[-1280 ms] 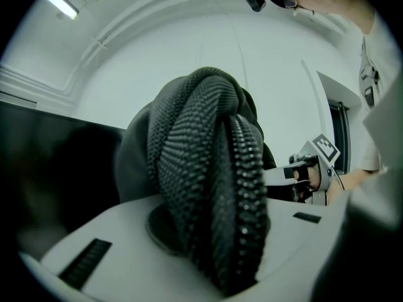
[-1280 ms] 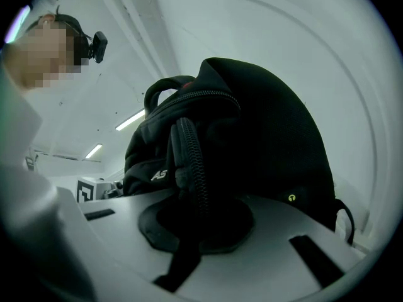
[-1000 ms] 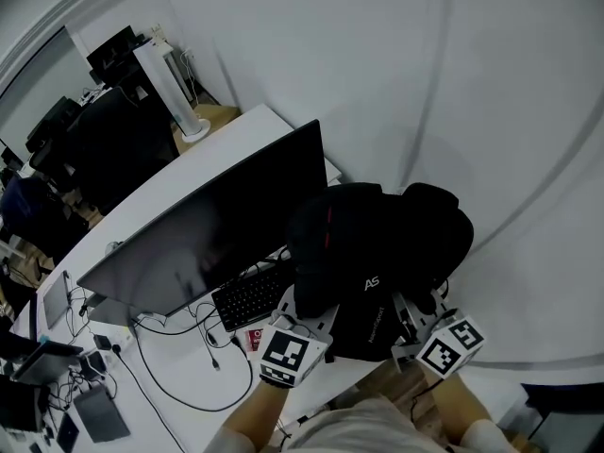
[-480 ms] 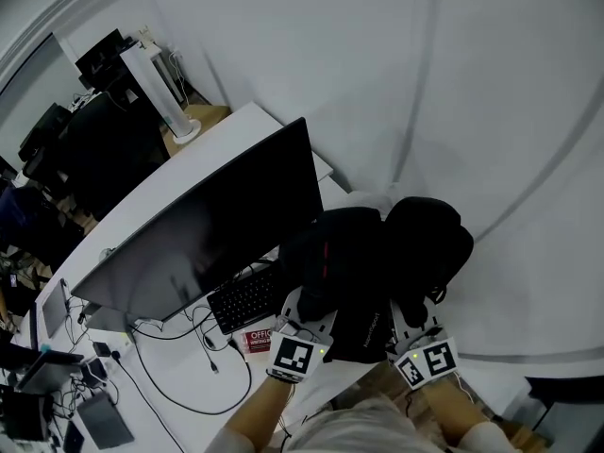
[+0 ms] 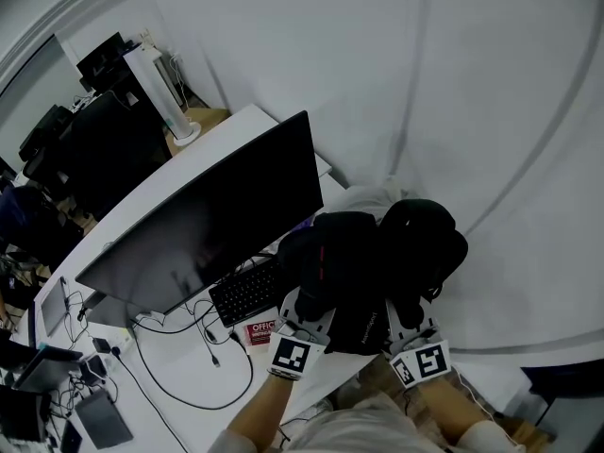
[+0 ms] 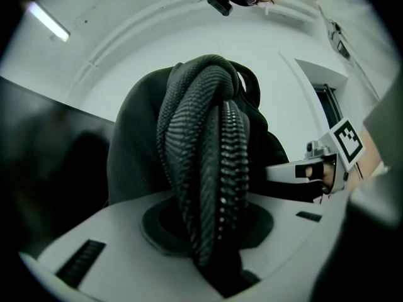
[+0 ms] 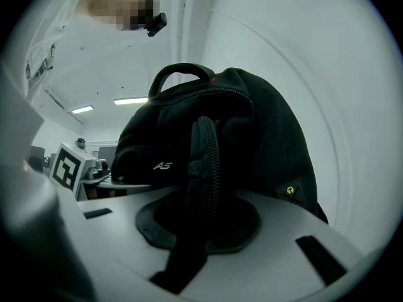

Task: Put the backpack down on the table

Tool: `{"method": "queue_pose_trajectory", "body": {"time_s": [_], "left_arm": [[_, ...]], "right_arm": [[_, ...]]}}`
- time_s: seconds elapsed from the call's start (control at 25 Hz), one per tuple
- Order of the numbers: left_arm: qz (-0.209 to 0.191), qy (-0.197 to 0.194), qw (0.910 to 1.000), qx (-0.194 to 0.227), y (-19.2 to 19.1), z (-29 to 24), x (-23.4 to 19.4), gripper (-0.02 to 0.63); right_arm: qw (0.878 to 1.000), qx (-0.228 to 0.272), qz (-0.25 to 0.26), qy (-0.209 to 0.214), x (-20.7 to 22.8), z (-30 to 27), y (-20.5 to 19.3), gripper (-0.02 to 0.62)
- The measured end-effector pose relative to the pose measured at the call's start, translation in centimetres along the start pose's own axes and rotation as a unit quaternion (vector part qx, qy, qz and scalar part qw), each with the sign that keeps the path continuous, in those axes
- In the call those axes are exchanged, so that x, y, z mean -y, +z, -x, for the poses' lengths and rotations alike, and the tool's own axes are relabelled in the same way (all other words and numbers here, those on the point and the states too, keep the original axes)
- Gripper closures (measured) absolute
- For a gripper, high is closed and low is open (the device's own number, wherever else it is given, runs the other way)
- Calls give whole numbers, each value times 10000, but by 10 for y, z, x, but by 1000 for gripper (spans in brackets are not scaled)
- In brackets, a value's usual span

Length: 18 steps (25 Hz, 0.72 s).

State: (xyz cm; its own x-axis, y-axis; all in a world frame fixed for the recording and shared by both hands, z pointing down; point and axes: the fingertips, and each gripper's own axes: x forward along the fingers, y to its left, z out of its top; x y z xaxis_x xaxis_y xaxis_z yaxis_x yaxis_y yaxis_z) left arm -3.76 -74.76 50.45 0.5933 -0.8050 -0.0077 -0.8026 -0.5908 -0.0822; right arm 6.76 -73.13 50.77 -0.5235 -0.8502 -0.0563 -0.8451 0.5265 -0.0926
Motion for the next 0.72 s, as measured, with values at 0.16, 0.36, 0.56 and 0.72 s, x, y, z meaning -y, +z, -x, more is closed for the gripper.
{"method": "queue_pose_trajectory", "body": {"time_s": [0.16, 0.36, 0.56, 0.72], "left_arm": [[-114, -291, 9995, -69, -6, 21, 8, 506], [-2, -649, 9976, -238, -3, 46, 26, 421], [-332, -775, 9959, -339, -7, 75, 39, 287], [-492, -845, 9939, -501, -9, 102, 51, 270]], "right_arm": [[10000, -57, 4, 31, -16, 16, 0, 537], [9999, -70, 106, 35, -37, 36, 2, 516], [9998, -145, 139, -1, -63, 65, -1, 485], [9995, -231, 229, -27, -83, 89, -5, 468]]}}
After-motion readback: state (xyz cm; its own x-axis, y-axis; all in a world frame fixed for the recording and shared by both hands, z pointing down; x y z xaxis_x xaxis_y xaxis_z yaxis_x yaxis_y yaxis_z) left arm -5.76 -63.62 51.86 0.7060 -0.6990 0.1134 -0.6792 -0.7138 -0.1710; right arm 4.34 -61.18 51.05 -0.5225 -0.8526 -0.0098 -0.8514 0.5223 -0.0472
